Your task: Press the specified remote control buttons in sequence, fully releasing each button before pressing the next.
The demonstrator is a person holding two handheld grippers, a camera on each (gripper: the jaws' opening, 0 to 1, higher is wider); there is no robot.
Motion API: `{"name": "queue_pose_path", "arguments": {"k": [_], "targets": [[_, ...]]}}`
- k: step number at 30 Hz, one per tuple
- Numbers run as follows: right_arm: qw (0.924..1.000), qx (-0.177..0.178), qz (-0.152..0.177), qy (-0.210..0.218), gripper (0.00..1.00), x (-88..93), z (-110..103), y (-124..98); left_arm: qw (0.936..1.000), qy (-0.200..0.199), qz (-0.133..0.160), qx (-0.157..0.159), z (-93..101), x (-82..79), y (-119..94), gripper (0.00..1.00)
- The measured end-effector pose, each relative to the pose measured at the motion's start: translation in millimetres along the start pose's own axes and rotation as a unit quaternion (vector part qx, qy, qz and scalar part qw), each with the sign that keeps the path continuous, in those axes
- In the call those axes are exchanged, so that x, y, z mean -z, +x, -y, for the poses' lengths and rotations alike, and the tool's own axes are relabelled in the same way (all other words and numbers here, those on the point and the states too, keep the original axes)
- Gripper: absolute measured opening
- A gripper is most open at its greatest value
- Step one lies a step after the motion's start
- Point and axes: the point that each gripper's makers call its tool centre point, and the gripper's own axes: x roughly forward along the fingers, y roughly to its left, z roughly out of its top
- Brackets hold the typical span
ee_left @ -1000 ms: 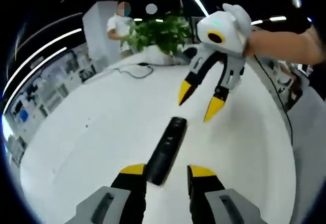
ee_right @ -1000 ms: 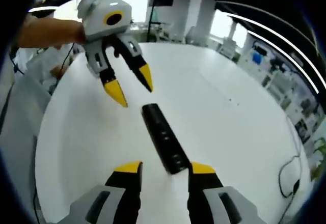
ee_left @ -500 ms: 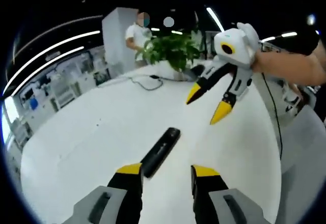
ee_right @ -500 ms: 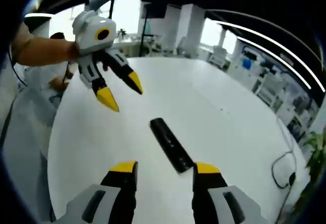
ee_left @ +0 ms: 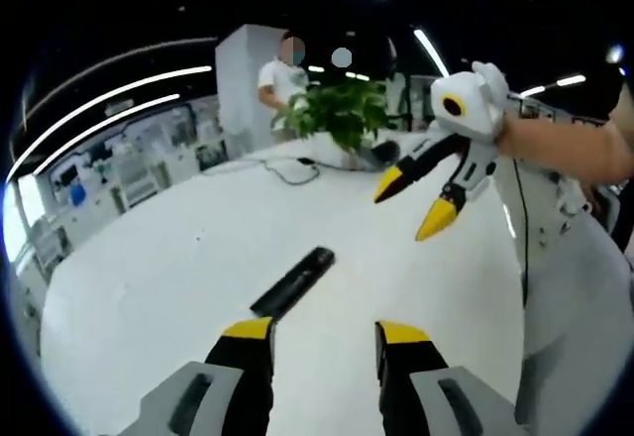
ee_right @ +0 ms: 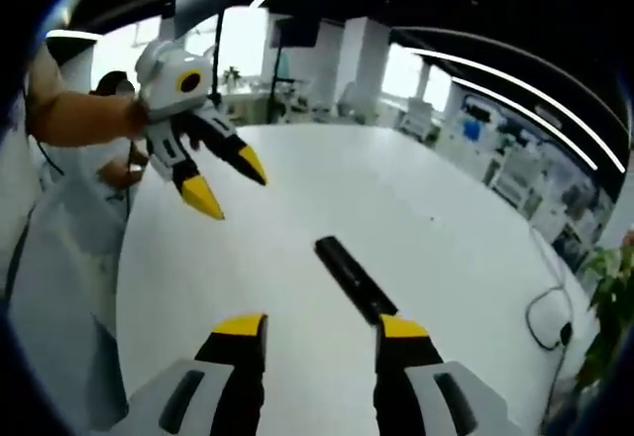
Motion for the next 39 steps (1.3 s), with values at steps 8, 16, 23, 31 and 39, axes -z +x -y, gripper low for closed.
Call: {"name": "queue_pose_path", "arguments": {"k": [8,16,23,31,39], "targets": [[0.9997,0.006,0.022,0.01,0.45,-3.9,-21,-14,0.9996,-0.022,0.017,-0.004,11.1,4.7,-15,0.4],[0.9988,0.015,0.045,0.014,0.47,-3.3,-40,-28,0.9989,-0.037,0.028,0.001,37.5,6.4,-28,0.44],[0.9978,0.021,0.061,0.017,0.48,2.0,-56,-40,0.998,-0.052,0.036,0.006,52.8,10.5,-37,0.46],[0.9953,0.029,0.083,0.04,0.53,0.3,-69,-48,0.9971,-0.063,0.042,0.007,67.8,22.2,-55,0.47],[0.994,0.038,0.094,0.041,0.57,-1.8,-82,-52,0.9955,-0.075,0.058,-0.003,71.1,30.1,-69,0.52]]}}
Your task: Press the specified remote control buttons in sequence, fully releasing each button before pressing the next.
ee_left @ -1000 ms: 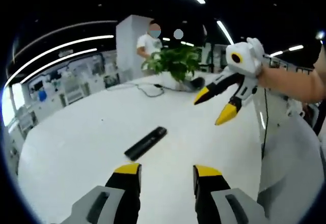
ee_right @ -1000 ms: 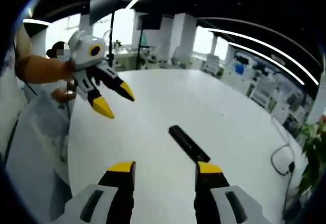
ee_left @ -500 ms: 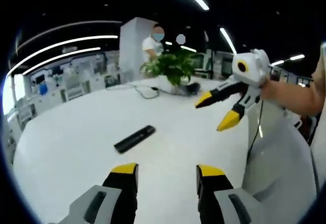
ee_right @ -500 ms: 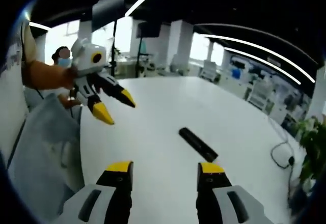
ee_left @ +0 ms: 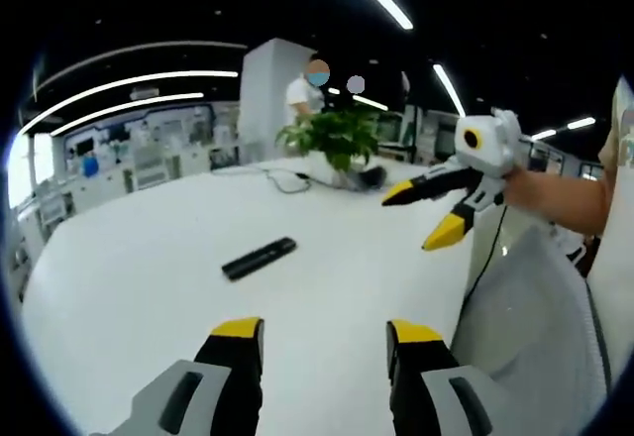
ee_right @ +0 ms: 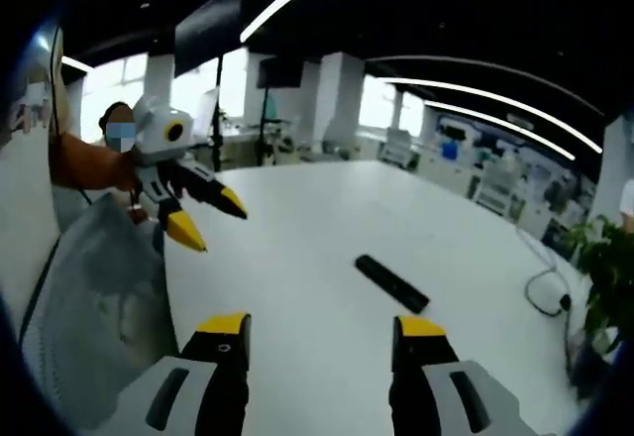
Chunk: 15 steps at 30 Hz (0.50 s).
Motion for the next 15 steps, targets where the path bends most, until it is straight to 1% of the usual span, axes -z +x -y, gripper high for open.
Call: {"name": "queue_pose_path", "arguments": {"k": [4,6,7,10,12,15], "targets": [[0.9998,0.004,0.011,0.019,0.61,1.0,-4,-3,0.9998,-0.013,0.012,-0.003,1.9,-2.0,-4,0.55],[0.9996,0.009,0.011,0.024,0.62,4.1,-6,-5,0.9998,-0.014,0.017,-0.002,4.9,-3.5,-6,0.58],[0.9993,0.008,0.009,0.034,0.63,6.0,-7,-6,0.9998,-0.012,0.017,-0.002,6.3,-3.8,-6,0.59],[0.9991,0.011,0.014,0.039,0.63,8.5,-12,-7,0.9998,-0.01,0.017,-0.008,8.2,-1.3,-9,0.63],[0.999,0.011,0.014,0.04,0.64,10.1,-16,-7,0.9996,-0.016,0.02,-0.008,11.3,0.4,-11,0.66],[0.9986,0.006,0.019,0.049,0.64,11.6,-24,-7,0.9997,-0.014,0.02,-0.005,16.0,4.5,-13,0.68]]}}
